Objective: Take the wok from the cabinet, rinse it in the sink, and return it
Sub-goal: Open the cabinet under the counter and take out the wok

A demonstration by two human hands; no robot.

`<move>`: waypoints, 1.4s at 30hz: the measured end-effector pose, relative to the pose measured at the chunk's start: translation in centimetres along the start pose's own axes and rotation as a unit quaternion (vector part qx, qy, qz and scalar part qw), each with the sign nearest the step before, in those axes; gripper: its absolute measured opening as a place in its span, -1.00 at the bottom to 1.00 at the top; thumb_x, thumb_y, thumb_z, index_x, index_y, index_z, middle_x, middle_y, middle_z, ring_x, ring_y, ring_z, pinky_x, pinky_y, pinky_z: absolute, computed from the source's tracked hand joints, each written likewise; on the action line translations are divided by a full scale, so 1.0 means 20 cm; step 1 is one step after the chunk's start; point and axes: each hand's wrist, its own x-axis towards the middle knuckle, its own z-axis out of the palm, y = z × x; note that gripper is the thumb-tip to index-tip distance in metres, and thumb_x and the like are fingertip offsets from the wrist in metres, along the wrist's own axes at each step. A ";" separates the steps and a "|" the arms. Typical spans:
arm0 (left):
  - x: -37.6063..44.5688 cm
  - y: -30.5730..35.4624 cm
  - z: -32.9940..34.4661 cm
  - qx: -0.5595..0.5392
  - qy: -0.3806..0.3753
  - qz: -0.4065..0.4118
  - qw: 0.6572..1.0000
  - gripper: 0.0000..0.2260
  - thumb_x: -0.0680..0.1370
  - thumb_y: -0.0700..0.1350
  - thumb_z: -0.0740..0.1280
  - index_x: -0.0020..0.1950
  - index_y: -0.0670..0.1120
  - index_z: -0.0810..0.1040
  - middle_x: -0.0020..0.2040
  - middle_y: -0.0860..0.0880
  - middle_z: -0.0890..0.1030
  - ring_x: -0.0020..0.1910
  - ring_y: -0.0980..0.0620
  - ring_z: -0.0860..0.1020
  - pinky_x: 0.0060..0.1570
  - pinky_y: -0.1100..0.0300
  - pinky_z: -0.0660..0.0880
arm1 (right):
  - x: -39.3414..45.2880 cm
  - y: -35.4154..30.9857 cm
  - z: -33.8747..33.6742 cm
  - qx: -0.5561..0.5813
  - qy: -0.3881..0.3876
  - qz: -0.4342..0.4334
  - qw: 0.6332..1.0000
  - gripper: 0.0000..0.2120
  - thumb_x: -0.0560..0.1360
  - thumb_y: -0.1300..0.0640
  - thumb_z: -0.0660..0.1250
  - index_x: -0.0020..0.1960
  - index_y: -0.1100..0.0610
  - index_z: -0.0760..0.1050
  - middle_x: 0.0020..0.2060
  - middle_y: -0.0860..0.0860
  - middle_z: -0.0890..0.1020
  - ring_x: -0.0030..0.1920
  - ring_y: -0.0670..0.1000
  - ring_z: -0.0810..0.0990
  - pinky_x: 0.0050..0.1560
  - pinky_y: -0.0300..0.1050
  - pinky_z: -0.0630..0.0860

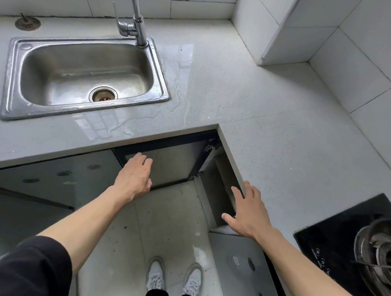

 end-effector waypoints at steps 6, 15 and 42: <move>-0.04 0.16 -0.05 0.018 0.000 0.028 0.999 -0.57 0.49 -0.08 0.32 0.32 -0.19 0.40 0.32 -0.16 0.44 0.36 -0.14 0.33 0.30 0.01 0.36 | -0.02 0.04 -0.02 0.023 -0.008 -0.011 1.000 -0.21 0.50 -0.26 0.22 0.56 0.05 0.01 0.56 0.14 -0.09 0.54 0.21 -0.09 0.45 0.10 0.20; -0.15 0.49 -0.07 0.021 -0.017 0.050 0.998 -0.55 0.55 -0.02 0.27 0.40 -0.11 0.35 0.44 -0.07 0.35 0.46 -0.09 0.23 0.31 0.04 0.32 | -0.15 0.08 0.01 0.231 0.078 -0.054 0.968 -0.37 0.57 -0.05 0.23 0.55 0.06 0.08 0.56 0.05 0.04 0.55 0.05 -0.08 0.51 -0.05 0.05; 0.22 0.58 0.23 0.007 -0.071 0.321 0.944 -0.61 0.52 -0.03 0.24 0.33 -0.10 0.38 0.42 -0.04 0.37 0.42 -0.11 0.27 0.23 0.05 0.38 | -0.24 -0.26 0.49 0.300 0.058 0.180 0.935 -0.39 0.58 0.00 0.25 0.55 0.03 0.09 0.55 0.03 0.09 0.54 0.04 -0.02 0.53 -0.03 0.03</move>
